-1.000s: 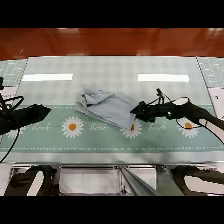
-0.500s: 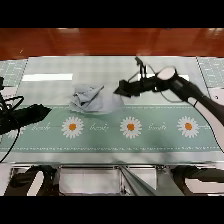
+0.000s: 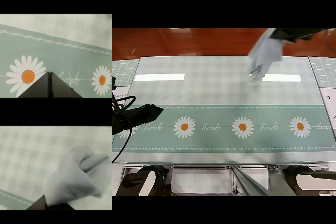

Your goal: Fold the shirts.

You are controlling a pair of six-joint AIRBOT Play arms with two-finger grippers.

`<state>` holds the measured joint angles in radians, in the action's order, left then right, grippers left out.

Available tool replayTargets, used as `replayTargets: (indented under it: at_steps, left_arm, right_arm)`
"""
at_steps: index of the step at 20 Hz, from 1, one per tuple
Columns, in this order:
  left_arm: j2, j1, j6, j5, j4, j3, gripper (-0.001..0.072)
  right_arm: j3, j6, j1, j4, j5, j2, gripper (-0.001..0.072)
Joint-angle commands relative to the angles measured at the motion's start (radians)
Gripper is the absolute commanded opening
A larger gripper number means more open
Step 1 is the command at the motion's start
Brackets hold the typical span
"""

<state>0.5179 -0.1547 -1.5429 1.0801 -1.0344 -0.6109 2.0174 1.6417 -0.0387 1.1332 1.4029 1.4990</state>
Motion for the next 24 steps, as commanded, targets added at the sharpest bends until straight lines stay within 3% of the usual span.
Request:
replayTargets:
  at_steps: [1, 7, 11, 14, 22, 24]
  left_arm:
    - [0.000, -0.001, 0.001, 0.000, 0.015, 0.000, 0.0020]
    - [0.000, -0.001, 0.005, 0.000, 0.014, 0.000, 0.0020]
    - [0.000, -0.001, 0.004, -0.012, 0.015, 0.000, 0.0020]
    - [0.000, -0.001, 0.004, -0.052, 0.014, 0.000, 0.0020]
    - [0.000, -0.001, 0.005, -0.130, 0.015, 0.000, 0.0020]
    - [0.000, 0.000, 0.004, -0.129, 0.015, 0.000, 0.0020]
  right_arm:
    - [0.061, 0.030, 0.245, -0.014, 0.151, -0.039, 0.0022]
    - [0.061, 0.036, 0.707, -0.158, 0.306, -0.087, 0.0023]
    - [-0.012, 0.021, 0.883, -0.159, 0.451, -0.113, 0.0023]
    - [-0.154, 0.031, 0.959, -0.036, 0.455, -0.189, 0.0023]
    - [-0.713, -0.012, 1.190, 0.531, 0.457, -0.461, 0.0024]
    - [-0.821, -0.020, 1.230, 0.582, 0.456, -0.512, 0.0024]
